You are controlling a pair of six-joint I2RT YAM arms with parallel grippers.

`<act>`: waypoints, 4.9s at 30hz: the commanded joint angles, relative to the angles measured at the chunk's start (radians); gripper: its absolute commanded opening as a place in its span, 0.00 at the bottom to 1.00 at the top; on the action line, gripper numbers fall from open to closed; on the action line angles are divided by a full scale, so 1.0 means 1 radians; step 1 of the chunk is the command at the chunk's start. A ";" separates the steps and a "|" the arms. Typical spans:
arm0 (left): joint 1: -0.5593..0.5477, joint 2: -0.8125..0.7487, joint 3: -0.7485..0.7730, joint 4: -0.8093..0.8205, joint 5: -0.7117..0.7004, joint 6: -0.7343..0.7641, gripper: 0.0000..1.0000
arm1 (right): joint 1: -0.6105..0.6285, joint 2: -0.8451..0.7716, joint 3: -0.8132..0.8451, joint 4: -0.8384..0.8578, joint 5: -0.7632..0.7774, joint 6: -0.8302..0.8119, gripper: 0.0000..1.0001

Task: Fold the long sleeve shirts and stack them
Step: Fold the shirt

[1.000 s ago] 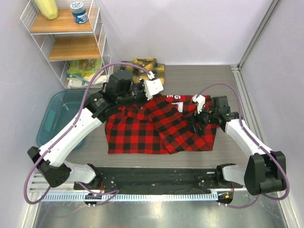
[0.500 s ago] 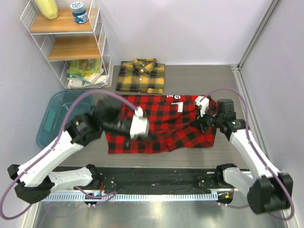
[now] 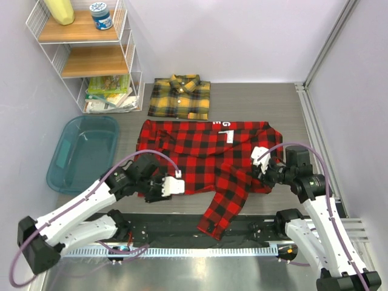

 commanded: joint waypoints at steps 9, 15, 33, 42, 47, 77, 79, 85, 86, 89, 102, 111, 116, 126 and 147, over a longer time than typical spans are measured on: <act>0.300 -0.010 -0.328 0.134 -0.242 0.451 0.44 | 0.004 -0.073 -0.014 -0.134 0.046 -0.162 0.01; 0.302 0.039 -0.400 0.229 -0.279 0.473 0.35 | 0.003 -0.073 0.007 -0.144 0.055 -0.159 0.01; 0.382 0.083 -0.026 -0.045 -0.127 0.458 0.00 | 0.004 0.114 0.206 -0.100 0.104 -0.237 0.01; 0.521 0.353 0.193 0.019 -0.078 0.480 0.00 | 0.006 0.370 0.372 -0.008 0.112 -0.338 0.01; 0.572 0.458 0.249 0.068 -0.071 0.494 0.00 | -0.001 0.518 0.469 0.027 0.115 -0.338 0.01; 0.655 0.562 0.247 0.275 -0.054 0.454 0.00 | -0.020 0.783 0.607 0.224 0.078 -0.361 0.01; 0.655 0.573 0.256 0.283 -0.054 0.451 0.00 | -0.021 0.785 0.602 0.231 0.081 -0.360 0.01; 0.655 0.623 0.266 0.322 -0.089 0.444 0.00 | -0.022 0.788 0.593 0.260 0.088 -0.357 0.01; 0.655 0.633 0.264 0.329 -0.104 0.439 0.00 | -0.022 0.791 0.590 0.274 0.092 -0.357 0.01; 0.655 0.647 0.241 0.377 -0.118 0.419 0.00 | -0.028 0.797 0.581 0.296 0.094 -0.348 0.01; 0.702 0.493 0.140 0.397 0.030 0.456 0.00 | -0.099 0.632 0.446 0.282 0.028 -0.369 0.01; 0.707 0.407 0.000 0.560 0.034 0.494 0.00 | -0.103 0.556 0.334 0.332 0.022 -0.366 0.01; 0.707 0.466 0.020 0.637 -0.028 0.441 0.00 | -0.109 0.559 0.306 0.461 0.065 -0.305 0.01; 0.705 0.602 0.032 0.710 -0.097 0.430 0.00 | -0.113 0.611 0.242 0.586 0.089 -0.286 0.11; 0.702 0.676 0.293 0.199 -0.052 0.060 0.50 | -0.228 0.947 0.575 -0.098 0.204 -0.027 0.38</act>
